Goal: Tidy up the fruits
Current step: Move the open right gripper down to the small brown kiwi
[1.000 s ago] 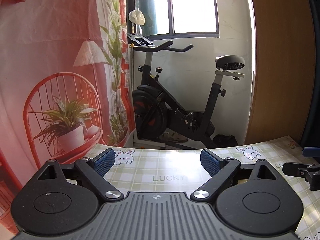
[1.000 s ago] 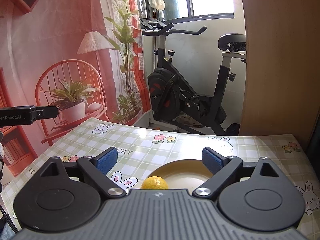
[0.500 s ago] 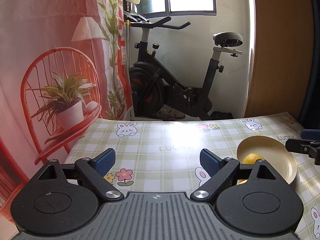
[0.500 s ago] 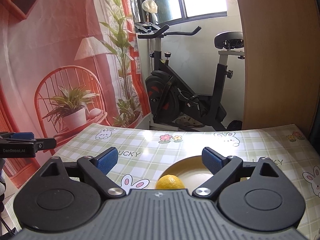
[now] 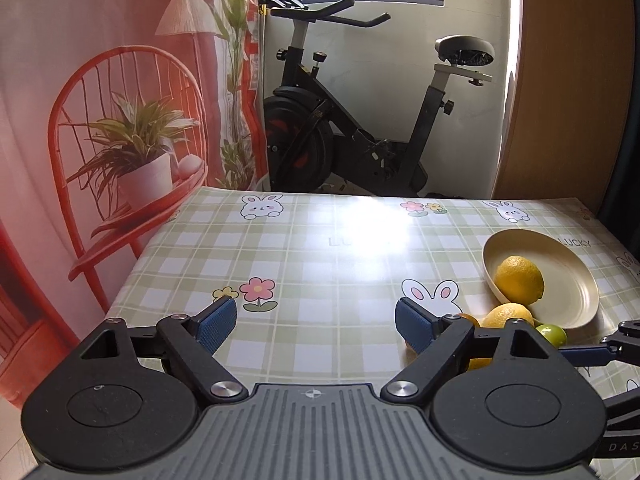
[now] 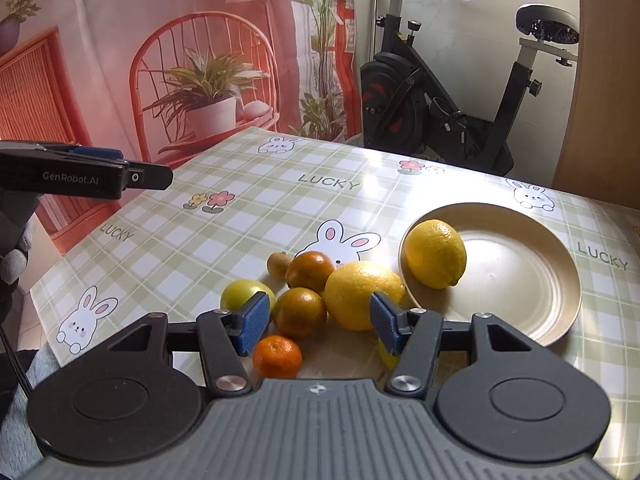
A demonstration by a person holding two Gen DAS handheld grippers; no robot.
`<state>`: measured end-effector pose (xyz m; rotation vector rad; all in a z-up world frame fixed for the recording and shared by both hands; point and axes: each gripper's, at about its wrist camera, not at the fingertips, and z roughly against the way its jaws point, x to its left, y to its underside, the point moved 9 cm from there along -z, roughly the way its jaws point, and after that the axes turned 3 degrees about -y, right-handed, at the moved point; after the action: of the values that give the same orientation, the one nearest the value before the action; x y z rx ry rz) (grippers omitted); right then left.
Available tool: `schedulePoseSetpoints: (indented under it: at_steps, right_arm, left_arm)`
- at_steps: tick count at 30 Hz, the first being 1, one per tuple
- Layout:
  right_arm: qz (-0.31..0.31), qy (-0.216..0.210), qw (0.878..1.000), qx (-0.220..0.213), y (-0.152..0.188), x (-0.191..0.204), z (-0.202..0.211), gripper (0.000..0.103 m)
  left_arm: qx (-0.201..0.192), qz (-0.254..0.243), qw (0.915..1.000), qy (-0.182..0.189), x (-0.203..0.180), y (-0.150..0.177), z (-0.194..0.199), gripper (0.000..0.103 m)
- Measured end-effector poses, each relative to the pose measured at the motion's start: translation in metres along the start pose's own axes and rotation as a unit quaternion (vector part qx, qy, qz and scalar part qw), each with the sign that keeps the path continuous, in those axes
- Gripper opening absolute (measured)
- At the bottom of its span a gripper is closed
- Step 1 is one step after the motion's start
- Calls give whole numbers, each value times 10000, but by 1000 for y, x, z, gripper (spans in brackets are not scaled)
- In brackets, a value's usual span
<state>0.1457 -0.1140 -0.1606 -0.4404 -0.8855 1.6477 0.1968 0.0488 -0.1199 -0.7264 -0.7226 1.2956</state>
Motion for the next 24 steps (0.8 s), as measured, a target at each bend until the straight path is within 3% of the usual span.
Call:
schedulePoseSetpoints:
  at_steps: [3, 10, 24]
  right_arm:
    - [136, -142, 9995, 237, 11, 14, -8, 54]
    - [396, -259, 9970, 608, 31, 31, -19, 30]
    - [297, -54, 9949, 967, 45, 25, -29, 29]
  left_arm:
    - [-71, 114, 9999, -84, 6, 5, -1, 88]
    - [69, 148, 9999, 39, 9, 14, -6, 84]
    - [107, 222, 9996, 157, 6, 21, -8, 83]
